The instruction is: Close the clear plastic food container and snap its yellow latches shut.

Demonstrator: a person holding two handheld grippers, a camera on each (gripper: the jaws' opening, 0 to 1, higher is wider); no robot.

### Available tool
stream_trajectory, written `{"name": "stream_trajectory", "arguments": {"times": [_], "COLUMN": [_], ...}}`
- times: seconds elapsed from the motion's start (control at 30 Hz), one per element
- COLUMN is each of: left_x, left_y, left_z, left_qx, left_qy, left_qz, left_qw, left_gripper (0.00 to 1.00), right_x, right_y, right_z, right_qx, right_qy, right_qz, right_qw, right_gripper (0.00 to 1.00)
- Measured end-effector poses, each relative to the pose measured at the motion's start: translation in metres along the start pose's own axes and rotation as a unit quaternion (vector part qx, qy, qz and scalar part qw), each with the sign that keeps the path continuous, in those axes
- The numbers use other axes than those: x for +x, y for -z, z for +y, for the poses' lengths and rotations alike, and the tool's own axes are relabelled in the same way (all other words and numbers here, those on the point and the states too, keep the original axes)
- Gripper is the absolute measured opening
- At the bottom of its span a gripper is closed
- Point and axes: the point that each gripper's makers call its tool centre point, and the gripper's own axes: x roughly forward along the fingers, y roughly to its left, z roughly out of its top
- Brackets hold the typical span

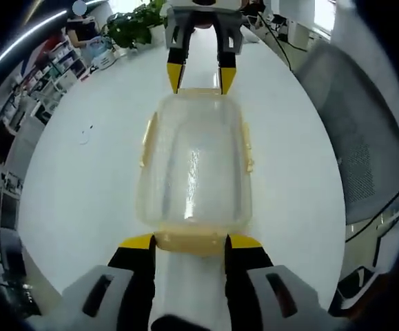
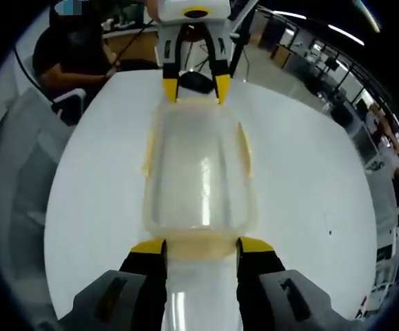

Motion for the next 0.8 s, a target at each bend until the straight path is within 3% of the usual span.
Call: {"name": "stream_trajectory", "arguments": {"times": [0.8], "left_x": [0.007], "left_y": [-0.050], "left_z": [0.001], "left_qx": [0.013], "left_qy": [-0.005], "left_qz": [-0.009], "left_qw": [0.9999], "left_gripper": [0.39], "right_x": [-0.032], "right_y": [0.039], "right_z": [-0.003], "right_qx": [0.007], "right_qy": [0.010], "right_qz": [0.005], "right_qw": [0.9999], "right_gripper": [0.38]}}
